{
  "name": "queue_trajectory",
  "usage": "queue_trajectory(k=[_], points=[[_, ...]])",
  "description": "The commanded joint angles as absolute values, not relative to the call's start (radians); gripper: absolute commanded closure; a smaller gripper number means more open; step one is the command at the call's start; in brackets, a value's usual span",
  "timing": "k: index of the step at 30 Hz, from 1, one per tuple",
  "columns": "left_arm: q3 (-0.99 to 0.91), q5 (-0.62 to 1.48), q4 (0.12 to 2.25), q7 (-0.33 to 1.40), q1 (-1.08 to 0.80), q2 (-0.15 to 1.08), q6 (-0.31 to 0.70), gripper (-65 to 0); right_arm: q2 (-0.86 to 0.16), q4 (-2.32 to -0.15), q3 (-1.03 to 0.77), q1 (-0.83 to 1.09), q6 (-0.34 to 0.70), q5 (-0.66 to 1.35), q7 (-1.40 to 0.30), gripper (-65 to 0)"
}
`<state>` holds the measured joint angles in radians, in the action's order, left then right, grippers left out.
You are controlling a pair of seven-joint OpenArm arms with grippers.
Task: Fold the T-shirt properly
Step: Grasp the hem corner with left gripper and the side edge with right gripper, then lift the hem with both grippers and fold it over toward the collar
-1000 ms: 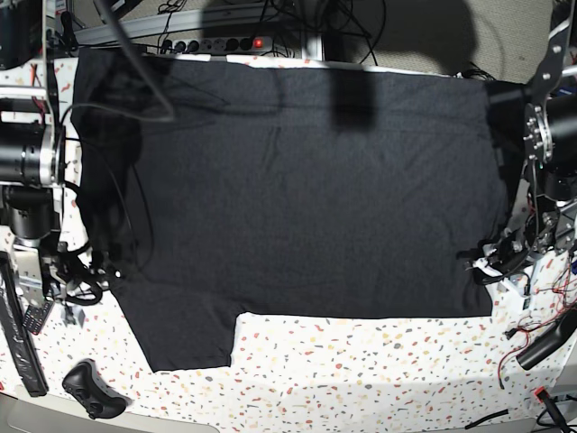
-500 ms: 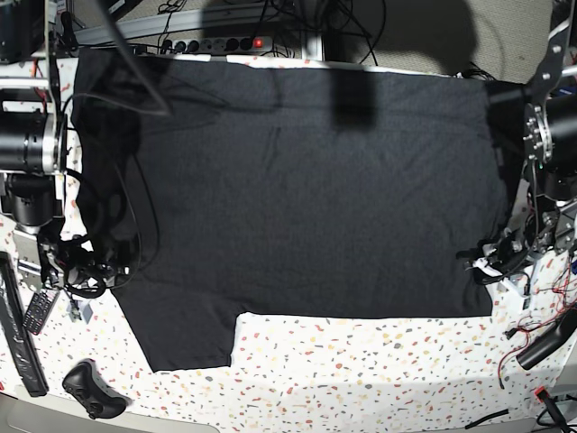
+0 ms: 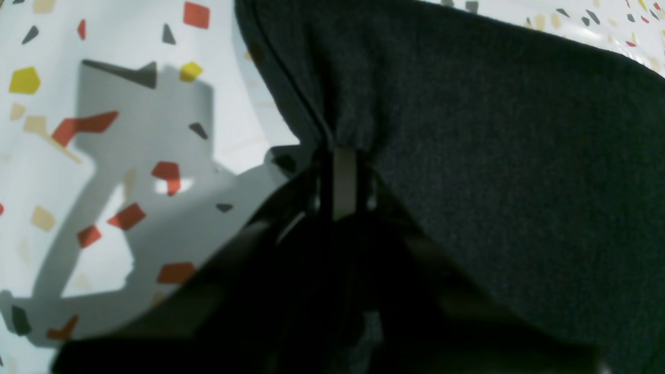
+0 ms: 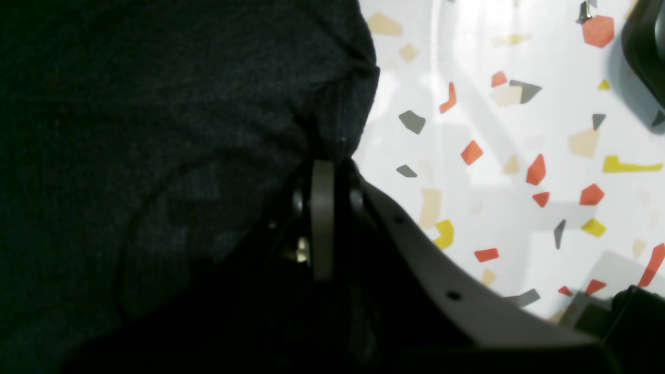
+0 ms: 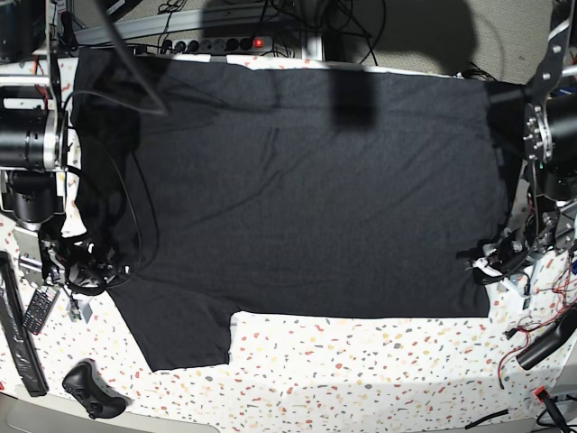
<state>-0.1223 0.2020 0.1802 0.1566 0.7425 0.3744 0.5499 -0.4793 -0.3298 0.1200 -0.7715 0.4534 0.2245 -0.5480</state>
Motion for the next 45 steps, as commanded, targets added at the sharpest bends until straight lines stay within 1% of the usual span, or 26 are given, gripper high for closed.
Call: queue_trajectory(k=[1, 4, 6, 7, 9, 10, 12, 15, 18, 21, 23, 28, 33, 37, 45], points=[[-0.123, 0.203, 0.191, 0.151, 0.764, 0.383, 0.551, 0.0, -0.487, -0.334, 0.119, -0.79, 0.464, 0.213, -0.546, 0.0], [-0.123, 0.229, 0.192, 0.14, 0.764, 0.383, 0.553, 0.0, -0.487, -0.352, 0.119, -0.789, 0.472, 0.213, -0.526, 0.0], [-0.123, 0.246, 0.21, 0.14, 0.761, 0.383, 0.578, 0.0, -0.488, -0.378, 0.119, -0.789, 0.475, 0.213, -0.526, 0.0], [-0.123, 0.244, 0.229, 0.141, 0.757, 0.383, 0.603, 0.0, -0.488, -0.393, 0.119, -0.789, 0.499, 0.213, -0.524, 0.0], [-0.123, 0.244, 0.295, 0.147, 0.735, 0.386, 0.643, 0.0, -0.488, -0.429, 0.119, -0.789, 0.586, 0.213, -0.51, 0.0], [-0.123, 0.246, 0.341, 0.163, 0.718, 0.388, 0.645, 0.0, -0.489, -0.448, 0.119, -0.786, 0.595, 0.213, -0.511, 0.0], [-0.123, 0.272, 0.443, 0.21, 0.674, 0.396, 0.637, 0.0, -0.491, -0.498, 0.119, -0.768, 0.595, 0.213, -0.512, 0.0], [-0.124, 0.342, 0.593, 0.244, 0.588, 0.421, 0.59, 0.0, -0.497, -0.607, 0.117, -0.699, 0.594, 0.213, -0.511, 0.0], [-0.125, 0.373, 0.732, 0.255, 0.502, 0.447, 0.59, 0.0, -0.505, -0.762, 0.117, -0.592, 0.587, 0.214, -0.511, 0.0], [-0.131, 0.372, 0.845, 0.285, 0.439, 0.452, 0.585, 0.0, -0.519, -0.929, 0.098, -0.481, 0.53, 0.218, -0.512, 0.0], [-0.153, 0.389, 0.899, 0.293, 0.407, 0.448, 0.564, 0.0, -0.525, -1.031, 0.056, -0.413, 0.5, 0.219, -0.513, 0.0], [-0.279, 0.469, 0.981, 0.336, 0.356, 0.447, 0.559, 0.0, -0.526, -1.206, -0.109, -0.278, 0.497, 0.218, -0.517, 0.0], [-0.381, 0.55, 1.036, 0.392, 0.324, 0.447, 0.624, 0.0, -0.526, -1.328, -0.248, -0.175, 0.497, 0.218, -0.519, 0.0], [-0.4, 0.555, 1.091, 0.408, 0.292, 0.451, 0.627, 0.0, -0.527, -1.419, -0.315, -0.099, 0.498, 0.221, -0.524, 0.0], [-0.4, 0.562, 1.193, 0.427, 0.196, 0.498, 0.626, 0.0, -0.525, -1.556, -0.396, 0.052, 0.498, 0.221, -0.525, 0.0]])
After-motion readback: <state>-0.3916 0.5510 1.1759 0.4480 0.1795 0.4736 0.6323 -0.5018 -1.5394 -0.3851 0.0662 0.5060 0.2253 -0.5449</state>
